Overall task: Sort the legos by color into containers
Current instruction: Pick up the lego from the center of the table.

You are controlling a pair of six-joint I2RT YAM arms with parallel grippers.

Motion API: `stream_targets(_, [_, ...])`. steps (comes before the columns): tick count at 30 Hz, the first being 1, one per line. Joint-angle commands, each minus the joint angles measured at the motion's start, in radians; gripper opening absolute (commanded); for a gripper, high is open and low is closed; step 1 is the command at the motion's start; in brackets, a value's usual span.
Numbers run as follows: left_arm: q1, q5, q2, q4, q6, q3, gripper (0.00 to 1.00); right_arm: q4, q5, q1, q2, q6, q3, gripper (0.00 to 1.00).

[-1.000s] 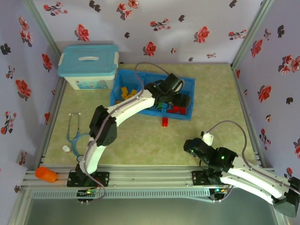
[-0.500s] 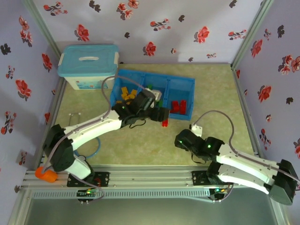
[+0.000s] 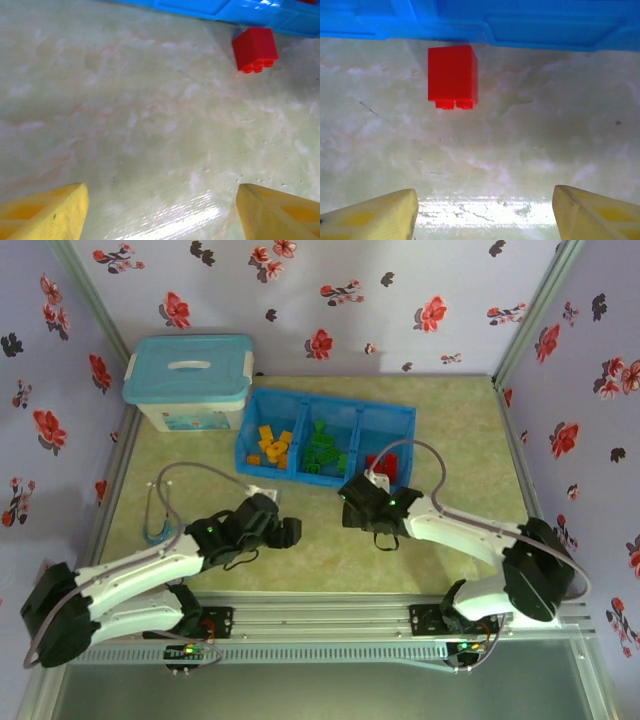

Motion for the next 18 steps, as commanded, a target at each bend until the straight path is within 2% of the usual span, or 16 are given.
stream_targets(1, [-0.010, -0.059, -0.087, -0.040, -0.077, -0.063, 0.77, 0.017, -0.036, -0.034, 0.081, -0.059, 0.068, 0.66])
stream_targets(7, [-0.010, -0.095, -0.213, -0.130, -0.096, -0.123, 0.77, 0.013, -0.059, -0.065, 0.242, -0.103, 0.172, 0.63])
stream_targets(14, [-0.010, -0.101, -0.259, -0.154, -0.121, -0.158, 0.77, -0.025, -0.044, -0.091, 0.372, -0.134, 0.282, 0.58])
stream_targets(18, [-0.010, -0.107, -0.279, -0.158, -0.123, -0.166, 0.76, -0.064, -0.016, -0.094, 0.431, -0.133, 0.323, 0.51])
